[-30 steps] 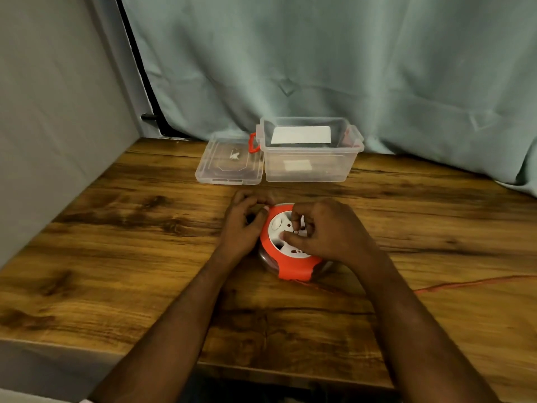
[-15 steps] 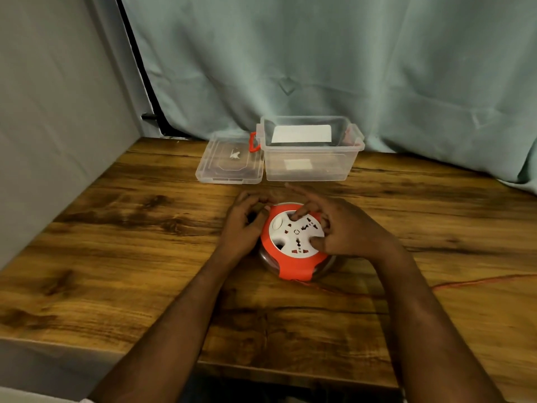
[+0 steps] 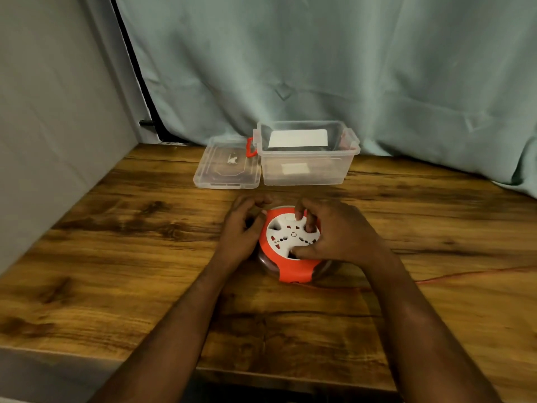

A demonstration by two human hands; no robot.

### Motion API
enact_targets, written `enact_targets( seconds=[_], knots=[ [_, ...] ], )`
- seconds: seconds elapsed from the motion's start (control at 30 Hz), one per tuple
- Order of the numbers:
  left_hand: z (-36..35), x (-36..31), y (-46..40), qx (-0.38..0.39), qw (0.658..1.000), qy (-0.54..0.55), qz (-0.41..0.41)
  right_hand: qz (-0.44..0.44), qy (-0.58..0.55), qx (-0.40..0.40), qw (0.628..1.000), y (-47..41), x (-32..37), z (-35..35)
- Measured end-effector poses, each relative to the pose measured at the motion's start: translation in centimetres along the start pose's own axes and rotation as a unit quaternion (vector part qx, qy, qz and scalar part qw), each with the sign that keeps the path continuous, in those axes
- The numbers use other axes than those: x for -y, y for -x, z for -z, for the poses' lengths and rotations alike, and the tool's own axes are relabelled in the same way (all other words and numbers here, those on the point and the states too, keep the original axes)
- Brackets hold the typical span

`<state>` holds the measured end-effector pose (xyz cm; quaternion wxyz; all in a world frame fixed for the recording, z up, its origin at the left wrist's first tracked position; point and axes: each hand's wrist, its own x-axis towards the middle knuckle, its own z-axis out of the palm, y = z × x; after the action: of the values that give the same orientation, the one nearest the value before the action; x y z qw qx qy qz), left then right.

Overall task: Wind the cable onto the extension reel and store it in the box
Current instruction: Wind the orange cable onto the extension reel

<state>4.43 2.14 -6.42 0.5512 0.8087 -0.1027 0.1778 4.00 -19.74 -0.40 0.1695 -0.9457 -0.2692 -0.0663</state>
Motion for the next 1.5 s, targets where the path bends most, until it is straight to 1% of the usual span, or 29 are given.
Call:
enact_targets(
  seconds=[0.13,0.23,0.33,0.43,0.5,0.6,0.8,0.93,1.1,1.23,1.33,1.43,1.5],
  knots=[
    [-0.1,0.0,0.0,-0.006,1.0,-0.013,0.001,-0.007,0.032,-0.021,0.999,-0.4,0.3,-0.8],
    [-0.1,0.0,0.0,-0.007,1.0,-0.003,0.002,-0.023,0.014,-0.03,0.999,-0.8,1.1,-1.6],
    [-0.1,0.0,0.0,-0.008,1.0,0.006,0.006,-0.013,0.012,-0.027,0.999,-0.8,1.8,-1.6],
    [0.0,0.0,0.1,-0.008,1.0,0.004,0.005,0.025,-0.063,-0.047,0.997,-0.4,1.0,-0.4],
    [0.0,0.1,0.1,-0.009,1.0,0.004,0.006,0.03,-0.103,-0.006,0.994,-0.2,-0.1,0.1],
    [0.0,0.1,0.1,-0.01,1.0,0.006,0.009,0.013,-0.108,0.053,0.993,-0.1,-0.8,0.3],
    [-0.1,0.2,0.0,-0.008,1.0,0.02,0.01,0.005,-0.15,0.062,0.987,-0.1,-1.1,0.1],
    [-0.1,0.2,-0.1,-0.012,1.0,0.023,0.001,0.0,-0.126,0.05,0.991,-0.1,-0.9,0.1],
    [-0.1,0.4,0.0,-0.012,1.0,0.018,0.016,0.005,-0.044,0.016,0.999,-0.1,-0.4,-0.1],
    [-0.1,0.4,0.0,-0.019,1.0,0.019,0.013,-0.009,0.018,-0.011,1.0,-0.4,0.7,-0.8],
    [0.0,0.2,-0.1,-0.021,0.999,0.028,0.019,-0.012,0.022,-0.054,0.998,-0.6,1.3,-1.6],
    [0.0,0.1,0.0,-0.018,0.999,0.03,0.025,-0.004,0.033,-0.044,0.999,-0.8,1.6,-1.8],
    [0.0,0.1,-0.1,-0.019,0.999,0.03,0.018,0.008,0.003,-0.042,0.999,-0.6,1.7,-1.4]
  ],
)
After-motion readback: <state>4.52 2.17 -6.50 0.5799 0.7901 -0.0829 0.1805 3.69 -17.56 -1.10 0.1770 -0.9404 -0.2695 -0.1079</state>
